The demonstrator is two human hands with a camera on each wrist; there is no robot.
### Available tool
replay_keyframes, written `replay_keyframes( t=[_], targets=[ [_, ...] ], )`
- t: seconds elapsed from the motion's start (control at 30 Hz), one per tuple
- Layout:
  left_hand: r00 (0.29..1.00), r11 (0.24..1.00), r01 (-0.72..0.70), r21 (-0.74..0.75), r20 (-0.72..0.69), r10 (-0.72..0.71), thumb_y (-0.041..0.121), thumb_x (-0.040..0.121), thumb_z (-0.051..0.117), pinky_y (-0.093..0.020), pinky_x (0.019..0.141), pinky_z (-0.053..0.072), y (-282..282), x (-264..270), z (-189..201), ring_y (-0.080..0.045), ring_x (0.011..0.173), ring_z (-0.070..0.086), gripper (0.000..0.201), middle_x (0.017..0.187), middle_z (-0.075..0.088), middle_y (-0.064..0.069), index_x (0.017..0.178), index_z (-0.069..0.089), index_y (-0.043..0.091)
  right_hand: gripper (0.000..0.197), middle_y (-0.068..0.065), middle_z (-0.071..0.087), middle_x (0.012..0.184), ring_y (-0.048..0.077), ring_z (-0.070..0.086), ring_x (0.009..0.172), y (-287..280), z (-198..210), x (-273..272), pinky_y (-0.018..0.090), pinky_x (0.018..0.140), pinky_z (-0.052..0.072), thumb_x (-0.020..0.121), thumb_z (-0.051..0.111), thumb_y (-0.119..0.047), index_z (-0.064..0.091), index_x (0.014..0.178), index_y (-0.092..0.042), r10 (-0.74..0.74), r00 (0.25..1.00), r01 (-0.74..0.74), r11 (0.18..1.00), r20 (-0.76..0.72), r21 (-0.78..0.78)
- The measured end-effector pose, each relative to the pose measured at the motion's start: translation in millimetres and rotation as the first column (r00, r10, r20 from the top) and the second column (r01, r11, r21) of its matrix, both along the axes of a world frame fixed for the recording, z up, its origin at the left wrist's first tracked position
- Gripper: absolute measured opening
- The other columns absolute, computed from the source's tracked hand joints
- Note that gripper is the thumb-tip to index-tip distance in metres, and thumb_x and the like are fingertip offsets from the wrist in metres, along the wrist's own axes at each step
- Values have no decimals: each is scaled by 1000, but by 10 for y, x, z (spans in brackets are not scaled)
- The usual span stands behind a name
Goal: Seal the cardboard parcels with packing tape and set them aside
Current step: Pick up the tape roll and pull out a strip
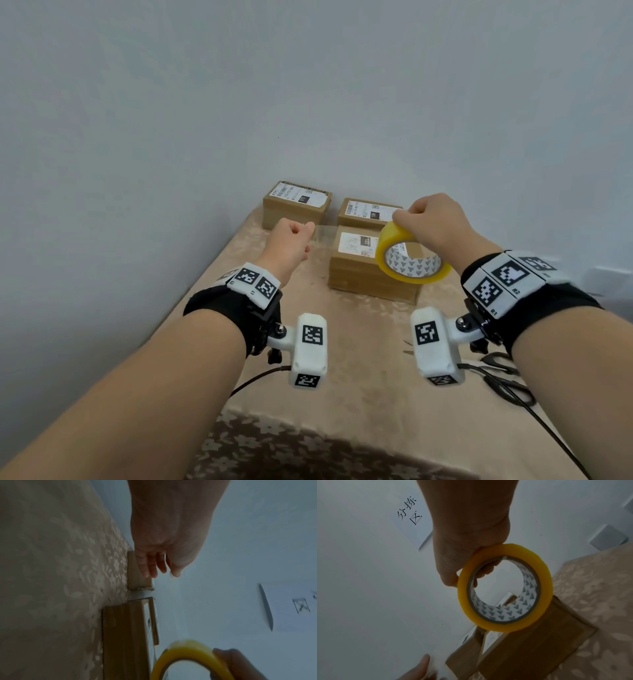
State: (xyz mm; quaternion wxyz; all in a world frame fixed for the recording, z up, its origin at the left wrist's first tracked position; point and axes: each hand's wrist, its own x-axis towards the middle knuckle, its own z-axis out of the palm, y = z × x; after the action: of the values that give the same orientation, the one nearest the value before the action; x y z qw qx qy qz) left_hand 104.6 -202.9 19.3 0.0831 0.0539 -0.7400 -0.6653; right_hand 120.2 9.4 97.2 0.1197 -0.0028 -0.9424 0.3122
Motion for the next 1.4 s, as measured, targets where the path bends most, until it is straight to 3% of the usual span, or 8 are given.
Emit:
replay_keyframes(
  t=[0.07,0.17,0.33,0.53,0.73,1.03,1.23,1.4],
  targets=[
    [1000,999,25,-26,12,-25,27,99,42,-32,75,46,127,-129,-4,-6,59,52,32,69,46,-1,69,38,17,25,3,50,62,17,47,54,68,7,-52,25,51,35,86,57,-27,56,72,-7,-28,999,26,999,-45,-37],
    [998,999,38,11,44,-38,33,100,37,-35,88,51,315,-305,69,-14,89,62,18,99,61,-6,88,37,20,23,0,54,68,16,50,66,171,44,-167,28,58,38,89,56,-30,61,81,-9,-33,993,24,996,-116,-85],
    [990,990,139,32,-11,-139,30,103,31,-33,83,56,509,-401,67,-22,88,68,17,105,62,-12,107,30,13,31,2,56,77,21,54,77,308,-49,-342,36,69,44,89,58,-37,65,88,-7,-62,984,41,991,-165,-126],
    [953,897,270,-351,-32,-300,42,91,56,-36,93,44,551,-432,-255,-18,108,50,43,114,44,-2,106,22,21,27,-6,52,73,16,51,74,404,-100,-422,28,63,39,88,60,-37,64,86,-11,-96,975,63,984,-199,-165],
    [969,873,190,-449,-57,-240,22,82,73,-24,91,33,550,-562,-224,-15,113,39,61,126,31,-3,112,21,22,26,-1,56,80,18,54,79,400,-108,-452,29,66,42,87,60,-38,64,89,-13,-106,972,78,988,-211,-137],
    [964,777,99,-622,-134,-230,30,75,78,-23,93,33,516,-488,-330,-14,104,36,67,119,28,-2,116,29,12,29,0,57,83,20,54,80,307,-9,-402,33,70,45,87,58,-38,64,90,-11,-108,963,89,992,-247,-87],
    [938,628,-35,-777,-242,-247,40,70,79,-39,116,21,455,-212,-303,-24,140,18,66,151,13,-12,109,32,16,26,0,59,83,20,54,82,243,208,-257,33,72,46,85,60,-36,65,87,-11,-51,951,42,998,-304,-37],
    [935,514,-16,-858,-195,-297,42,76,74,-38,112,23,477,-142,-200,-25,137,26,64,150,21,-8,116,33,13,25,1,59,82,20,53,79,183,322,-111,30,68,43,85,59,-36,65,86,-12,-35,948,42,999,-315,16]
  ],
)
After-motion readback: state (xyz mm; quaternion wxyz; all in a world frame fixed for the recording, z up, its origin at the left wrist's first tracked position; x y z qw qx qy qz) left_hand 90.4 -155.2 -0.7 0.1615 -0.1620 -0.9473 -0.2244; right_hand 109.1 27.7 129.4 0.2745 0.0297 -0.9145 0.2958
